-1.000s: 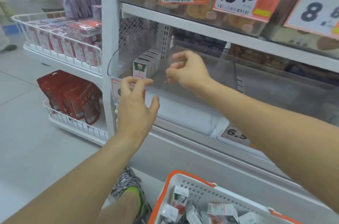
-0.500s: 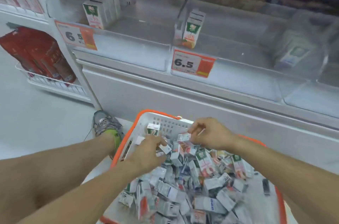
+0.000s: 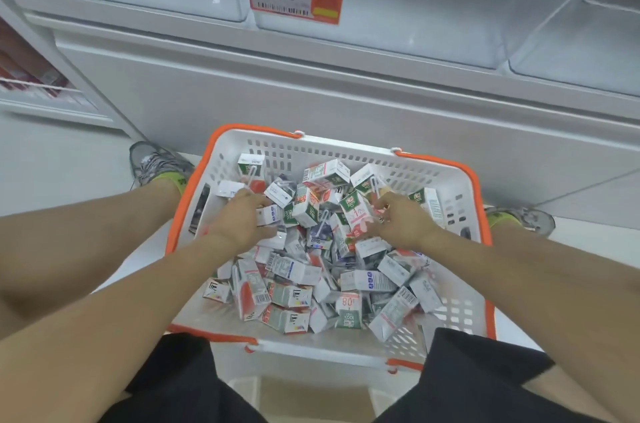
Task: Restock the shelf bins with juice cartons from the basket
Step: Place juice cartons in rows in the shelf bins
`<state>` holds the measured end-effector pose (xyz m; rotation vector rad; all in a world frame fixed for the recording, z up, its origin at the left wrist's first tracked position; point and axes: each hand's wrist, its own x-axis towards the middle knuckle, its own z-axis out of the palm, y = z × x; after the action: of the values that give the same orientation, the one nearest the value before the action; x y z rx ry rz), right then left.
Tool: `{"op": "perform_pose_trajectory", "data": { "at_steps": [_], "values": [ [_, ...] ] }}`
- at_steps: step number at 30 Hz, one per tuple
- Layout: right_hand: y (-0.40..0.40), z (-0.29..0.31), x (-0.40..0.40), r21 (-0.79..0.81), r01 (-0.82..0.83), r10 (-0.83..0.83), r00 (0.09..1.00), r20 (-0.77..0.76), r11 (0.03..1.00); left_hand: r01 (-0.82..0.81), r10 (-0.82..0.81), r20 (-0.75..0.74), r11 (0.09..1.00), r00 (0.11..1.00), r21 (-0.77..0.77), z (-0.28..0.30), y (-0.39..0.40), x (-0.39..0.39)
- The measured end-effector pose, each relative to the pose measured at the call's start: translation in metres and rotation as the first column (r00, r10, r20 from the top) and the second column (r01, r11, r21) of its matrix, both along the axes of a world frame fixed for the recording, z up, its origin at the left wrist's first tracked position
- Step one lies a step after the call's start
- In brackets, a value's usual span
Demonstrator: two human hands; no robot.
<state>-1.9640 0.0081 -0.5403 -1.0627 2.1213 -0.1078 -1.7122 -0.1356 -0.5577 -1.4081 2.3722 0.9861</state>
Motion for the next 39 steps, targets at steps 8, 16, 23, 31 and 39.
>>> {"op": "perform_pose_trajectory", "data": {
  "at_steps": [8,16,23,31,39],
  "values": [
    [-0.02,-0.01,0.008,0.21,0.076,-0.07,0.997,-0.039,0.975,0.113,-0.114,0.02,0.991,0.993,0.066,-0.009,-0.02,0.01],
    [-0.025,0.006,0.001,0.15,0.349,-0.374,0.908,0.189,0.925,0.127,-0.12,0.059,0.984,0.991,-0.123,-0.012,-0.022,0.01],
    [-0.015,0.026,-0.008,0.368,0.322,-0.478,0.721,0.502,0.872,-0.11,0.109,-0.104,0.994,0.989,-0.005,0.04,-0.043,0.007],
    [-0.026,0.089,0.009,0.101,0.327,-0.281,0.57,0.772,0.94,-0.083,0.6,-0.378,0.599,0.705,0.797,0.078,-0.037,-0.004],
    [-0.02,0.137,0.025,-0.15,0.343,-0.098,0.608,0.788,0.927,0.017,0.565,-0.491,0.644,0.664,0.765,0.105,-0.019,-0.018]
  ]
}}
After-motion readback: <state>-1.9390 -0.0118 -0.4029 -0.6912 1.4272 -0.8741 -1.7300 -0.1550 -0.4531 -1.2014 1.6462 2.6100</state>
